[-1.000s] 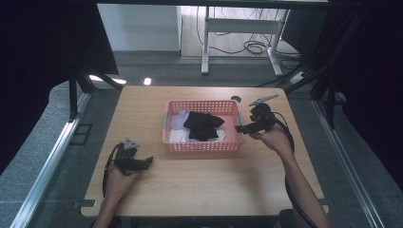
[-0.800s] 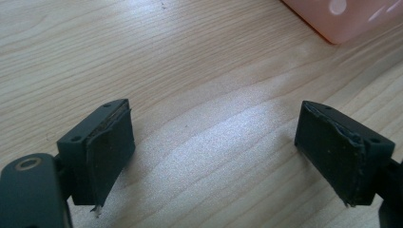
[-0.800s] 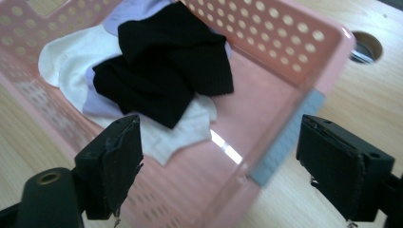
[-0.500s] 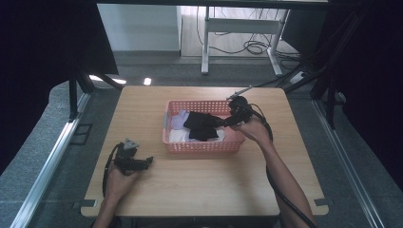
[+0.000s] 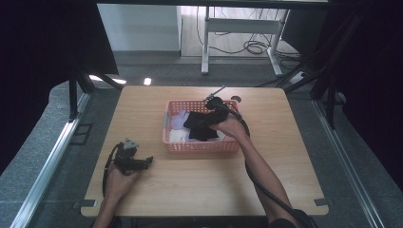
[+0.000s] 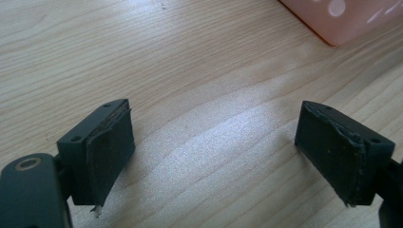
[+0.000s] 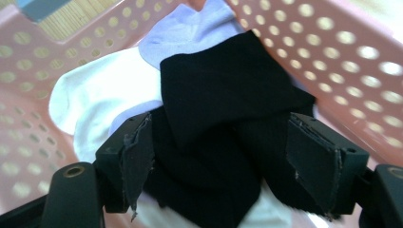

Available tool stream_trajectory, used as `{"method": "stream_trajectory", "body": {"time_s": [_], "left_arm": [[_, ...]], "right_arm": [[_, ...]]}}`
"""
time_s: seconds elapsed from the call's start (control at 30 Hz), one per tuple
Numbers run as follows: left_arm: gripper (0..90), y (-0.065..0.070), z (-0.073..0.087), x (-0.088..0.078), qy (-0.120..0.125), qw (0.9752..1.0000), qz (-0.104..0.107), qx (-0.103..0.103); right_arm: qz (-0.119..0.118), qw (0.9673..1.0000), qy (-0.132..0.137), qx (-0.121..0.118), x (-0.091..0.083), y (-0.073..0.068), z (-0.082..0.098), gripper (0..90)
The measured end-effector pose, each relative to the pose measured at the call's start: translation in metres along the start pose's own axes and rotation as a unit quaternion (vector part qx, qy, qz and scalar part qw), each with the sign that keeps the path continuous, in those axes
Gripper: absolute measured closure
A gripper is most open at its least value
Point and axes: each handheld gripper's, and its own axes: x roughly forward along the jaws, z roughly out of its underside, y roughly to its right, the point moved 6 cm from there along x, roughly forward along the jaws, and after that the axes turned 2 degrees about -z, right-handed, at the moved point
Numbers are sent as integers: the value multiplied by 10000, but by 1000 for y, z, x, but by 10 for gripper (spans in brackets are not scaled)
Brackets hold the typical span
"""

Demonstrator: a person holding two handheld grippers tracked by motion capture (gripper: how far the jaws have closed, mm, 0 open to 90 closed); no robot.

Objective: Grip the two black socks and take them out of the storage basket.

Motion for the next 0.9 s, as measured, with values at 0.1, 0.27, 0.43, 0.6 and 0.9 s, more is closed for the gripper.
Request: {"method": "stream_trajectory", "body": {"time_s": [0.1,0.27,0.43,0.6,0.9], "left_arm": [[127,0,0,0,11,10000,13,-16],[127,0,0,0,12,10000,23,-15],[127,0,0,0,22,10000,31,-34],[127,0,0,0,11,10000,12,-5],[127,1,0,0,18,10000,1,-17]], "right_arm": [[-50,9999,-136,-44,20,-3,-4,291],[60,9986,-451,-263,39,-4,-2,561],[14,9982,-474,-365,40,-6,0,839],[-58,9991,-221,-362,16,-8,-12,863],[88,9986,68,-511,-36,-7,-29,864]]}}
